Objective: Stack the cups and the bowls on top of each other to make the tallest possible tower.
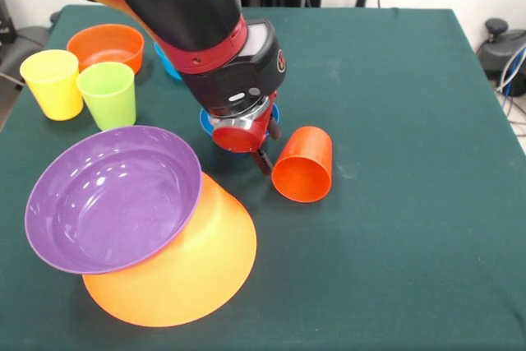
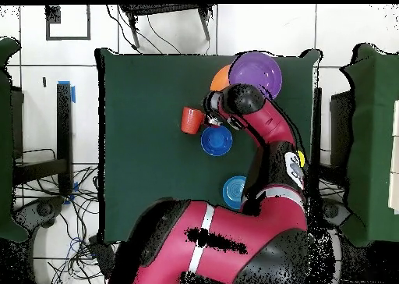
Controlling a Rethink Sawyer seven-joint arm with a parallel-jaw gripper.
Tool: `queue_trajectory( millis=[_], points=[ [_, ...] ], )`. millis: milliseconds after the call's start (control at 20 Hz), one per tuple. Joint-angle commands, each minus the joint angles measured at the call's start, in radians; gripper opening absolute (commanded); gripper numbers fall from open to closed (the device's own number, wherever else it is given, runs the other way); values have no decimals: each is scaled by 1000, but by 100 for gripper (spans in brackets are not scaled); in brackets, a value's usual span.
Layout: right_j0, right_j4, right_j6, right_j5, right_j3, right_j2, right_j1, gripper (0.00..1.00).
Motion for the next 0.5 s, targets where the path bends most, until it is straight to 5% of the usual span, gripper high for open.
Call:
queue_trajectory(
  millis=[50,500],
  points=[
    [-3,0,21,44,-20,125,-15,100],
    [-14,11,-2,-4,-8,155,0,100]
  ],
)
